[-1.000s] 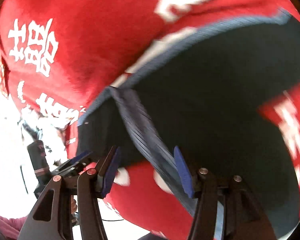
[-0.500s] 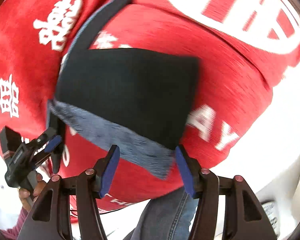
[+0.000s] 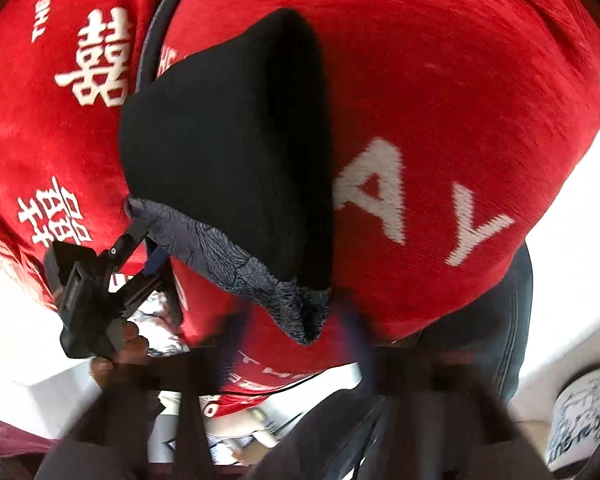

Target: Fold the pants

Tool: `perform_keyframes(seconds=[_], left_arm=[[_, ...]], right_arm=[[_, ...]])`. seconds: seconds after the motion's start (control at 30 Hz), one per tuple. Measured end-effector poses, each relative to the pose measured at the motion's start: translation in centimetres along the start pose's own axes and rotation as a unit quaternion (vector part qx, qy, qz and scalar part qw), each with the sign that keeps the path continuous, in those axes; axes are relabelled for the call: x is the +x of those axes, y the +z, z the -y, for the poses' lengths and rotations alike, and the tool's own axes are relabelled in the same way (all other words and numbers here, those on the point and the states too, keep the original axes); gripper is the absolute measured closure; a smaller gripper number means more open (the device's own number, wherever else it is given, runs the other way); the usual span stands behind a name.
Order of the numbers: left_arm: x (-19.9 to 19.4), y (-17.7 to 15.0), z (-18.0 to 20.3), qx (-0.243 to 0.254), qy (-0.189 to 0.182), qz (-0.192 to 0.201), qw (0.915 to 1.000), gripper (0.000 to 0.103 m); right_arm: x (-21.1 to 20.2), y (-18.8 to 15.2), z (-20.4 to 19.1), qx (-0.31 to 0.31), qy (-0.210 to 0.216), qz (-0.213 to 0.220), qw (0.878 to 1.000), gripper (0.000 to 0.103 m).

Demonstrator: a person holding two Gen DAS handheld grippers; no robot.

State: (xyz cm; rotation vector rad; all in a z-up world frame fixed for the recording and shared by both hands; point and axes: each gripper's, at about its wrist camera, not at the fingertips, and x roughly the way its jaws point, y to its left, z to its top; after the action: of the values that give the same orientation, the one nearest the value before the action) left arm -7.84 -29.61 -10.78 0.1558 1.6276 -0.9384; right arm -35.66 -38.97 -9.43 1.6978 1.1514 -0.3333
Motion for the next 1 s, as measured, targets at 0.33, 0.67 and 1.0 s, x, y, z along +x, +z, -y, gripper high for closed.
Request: perform_keyframes(seconds=[0.33, 0.67, 1.0], left_arm=[[-4.7, 5.1, 3.0, -0.007, -0.019, 0.051, 0.9985, 0.085], [-5.5, 12.2, 4.4, -0.008, 0.024, 0.096, 0.9950, 0.085], [-6.0, 4.3, 0.0, -0.073, 0.086, 0.042, 0.9927, 0.085]], right_arm=[[-4.9, 6.6, -10.9, -0.095, 0.073, 0.010, 0.993, 0.093], [-7.4, 18.5, -20.4, -0.181, 0.032, 0.033, 0.982, 0.097], [-1.5, 7.5, -14.8, -0.264, -0.167, -0.107, 0.944, 0.071]])
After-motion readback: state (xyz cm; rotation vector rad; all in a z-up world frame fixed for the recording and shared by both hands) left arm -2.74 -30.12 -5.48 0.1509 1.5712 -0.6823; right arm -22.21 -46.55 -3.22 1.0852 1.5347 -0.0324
